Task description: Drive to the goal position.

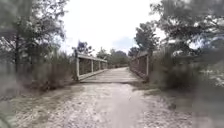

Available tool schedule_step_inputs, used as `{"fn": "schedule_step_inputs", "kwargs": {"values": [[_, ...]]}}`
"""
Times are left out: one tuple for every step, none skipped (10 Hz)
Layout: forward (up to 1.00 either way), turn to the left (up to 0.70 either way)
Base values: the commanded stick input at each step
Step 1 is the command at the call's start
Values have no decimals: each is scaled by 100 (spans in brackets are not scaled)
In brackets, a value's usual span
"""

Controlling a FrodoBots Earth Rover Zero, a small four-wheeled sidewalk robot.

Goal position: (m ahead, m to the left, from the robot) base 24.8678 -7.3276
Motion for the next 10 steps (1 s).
{"fn": "schedule_step_inputs", "kwargs": {"values": [[70, 0], [70, 0], [70, 0], [70, 0], [70, 0], [70, 0], [70, 0], [70, 0], [70, 0], [70, 0]]}}
